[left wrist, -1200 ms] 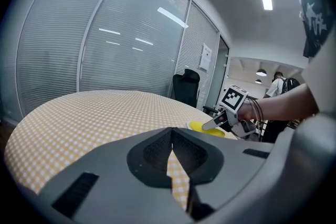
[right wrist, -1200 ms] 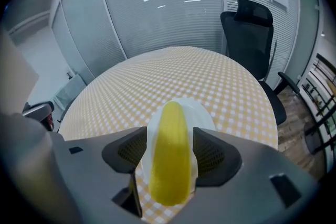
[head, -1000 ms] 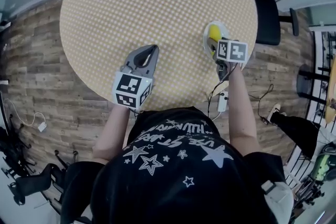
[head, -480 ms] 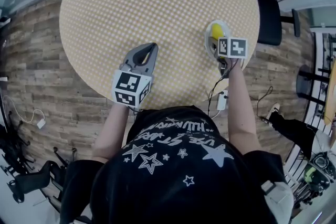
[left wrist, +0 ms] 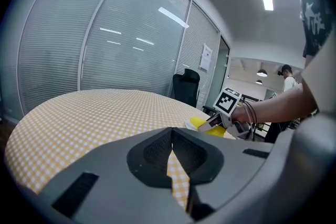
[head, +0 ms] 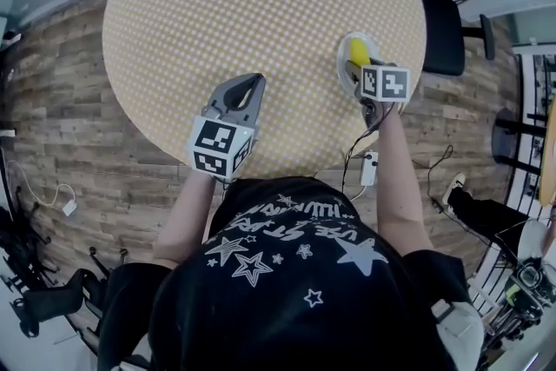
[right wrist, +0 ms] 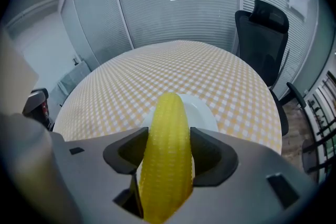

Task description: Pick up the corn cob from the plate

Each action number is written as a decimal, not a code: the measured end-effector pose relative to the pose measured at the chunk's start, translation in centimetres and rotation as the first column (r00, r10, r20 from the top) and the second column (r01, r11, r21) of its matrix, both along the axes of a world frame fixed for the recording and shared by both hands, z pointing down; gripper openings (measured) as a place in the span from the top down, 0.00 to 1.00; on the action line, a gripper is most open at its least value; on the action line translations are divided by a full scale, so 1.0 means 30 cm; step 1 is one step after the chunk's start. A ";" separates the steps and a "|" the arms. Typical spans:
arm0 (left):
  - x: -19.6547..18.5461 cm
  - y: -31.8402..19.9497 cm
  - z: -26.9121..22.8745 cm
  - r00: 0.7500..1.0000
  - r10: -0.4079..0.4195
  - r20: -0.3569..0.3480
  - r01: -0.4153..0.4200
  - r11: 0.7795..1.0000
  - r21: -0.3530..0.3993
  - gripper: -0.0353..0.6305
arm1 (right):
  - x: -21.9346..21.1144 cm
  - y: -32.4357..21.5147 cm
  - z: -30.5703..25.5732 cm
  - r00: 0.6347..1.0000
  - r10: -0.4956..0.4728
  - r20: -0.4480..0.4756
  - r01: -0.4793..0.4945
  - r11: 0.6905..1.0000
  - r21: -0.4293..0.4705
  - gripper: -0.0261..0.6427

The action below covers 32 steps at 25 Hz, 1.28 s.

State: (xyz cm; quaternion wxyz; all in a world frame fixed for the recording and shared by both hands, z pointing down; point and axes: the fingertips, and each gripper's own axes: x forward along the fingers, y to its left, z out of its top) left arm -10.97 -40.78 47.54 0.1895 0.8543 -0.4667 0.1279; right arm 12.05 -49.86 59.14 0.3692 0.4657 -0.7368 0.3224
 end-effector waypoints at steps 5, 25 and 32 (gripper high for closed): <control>0.025 0.028 -0.032 1.000 0.001 0.019 -0.001 1.000 0.023 0.94 | -0.004 0.038 -0.106 0.995 0.009 0.098 -0.017 0.996 0.087 0.58; 0.245 0.373 -0.224 0.998 0.009 0.060 -0.018 0.988 0.152 0.94 | 0.100 0.505 -0.506 0.917 -0.091 0.389 -0.057 0.934 0.352 0.58; 0.358 0.539 -0.259 0.997 0.045 0.067 -0.057 0.982 0.182 0.94 | 0.147 0.719 -0.536 0.907 -0.117 0.405 -0.053 0.922 0.384 0.58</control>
